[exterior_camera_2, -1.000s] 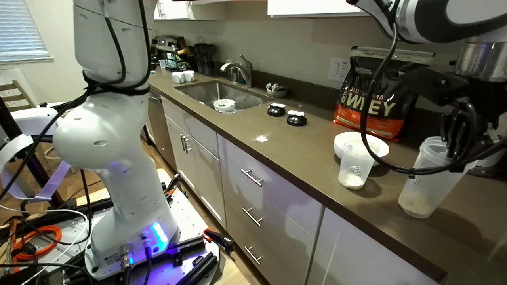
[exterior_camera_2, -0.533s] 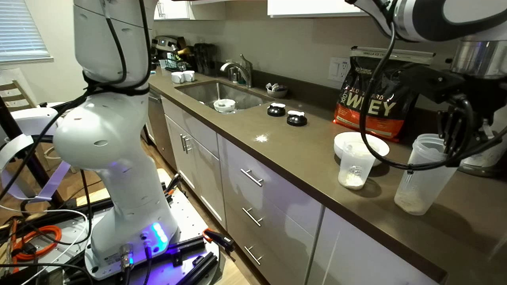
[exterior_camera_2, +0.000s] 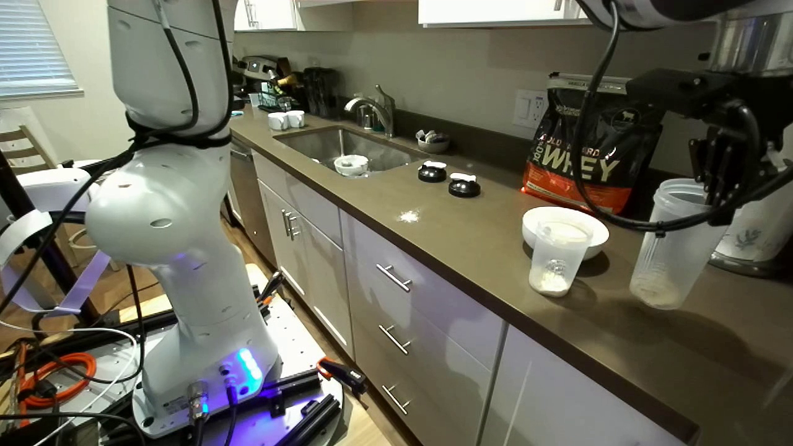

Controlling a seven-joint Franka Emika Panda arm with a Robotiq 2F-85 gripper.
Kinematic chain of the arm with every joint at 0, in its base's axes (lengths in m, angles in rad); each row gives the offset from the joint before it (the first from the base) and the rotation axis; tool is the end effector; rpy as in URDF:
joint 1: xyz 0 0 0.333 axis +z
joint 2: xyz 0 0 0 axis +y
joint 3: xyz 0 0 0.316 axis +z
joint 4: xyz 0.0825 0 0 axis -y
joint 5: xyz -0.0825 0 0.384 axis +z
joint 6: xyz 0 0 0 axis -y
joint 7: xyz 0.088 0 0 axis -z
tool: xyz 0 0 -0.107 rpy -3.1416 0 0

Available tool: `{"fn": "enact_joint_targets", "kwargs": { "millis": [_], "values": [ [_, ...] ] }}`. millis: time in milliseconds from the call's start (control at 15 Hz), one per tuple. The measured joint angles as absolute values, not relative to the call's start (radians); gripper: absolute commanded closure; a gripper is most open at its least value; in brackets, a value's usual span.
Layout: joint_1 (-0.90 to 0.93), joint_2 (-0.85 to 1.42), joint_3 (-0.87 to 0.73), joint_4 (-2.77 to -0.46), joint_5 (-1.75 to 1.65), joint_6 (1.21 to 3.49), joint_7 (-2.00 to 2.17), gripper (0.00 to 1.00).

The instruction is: Move the bigger cup to the left

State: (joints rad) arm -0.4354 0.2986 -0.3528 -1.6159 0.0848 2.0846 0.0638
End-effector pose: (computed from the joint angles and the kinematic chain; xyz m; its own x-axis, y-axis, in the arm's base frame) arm 0.4881 -0.4500 0.4790 0.6394 -0.7453 0.1890 -0.7602 -0.6497 0.0094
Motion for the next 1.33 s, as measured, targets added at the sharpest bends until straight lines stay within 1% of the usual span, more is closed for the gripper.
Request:
{"fn": "enact_joint_targets", "kwargs": {
  "millis": [800, 1333],
  "values": [
    [-0.393, 0.146, -0.348, -1.62, 0.034, 2.083, 0.063, 0.98],
    [-0.348, 0.001, -0.33, -1.717, 0.037, 2.085, 0.048, 0.98]
  ]
}}
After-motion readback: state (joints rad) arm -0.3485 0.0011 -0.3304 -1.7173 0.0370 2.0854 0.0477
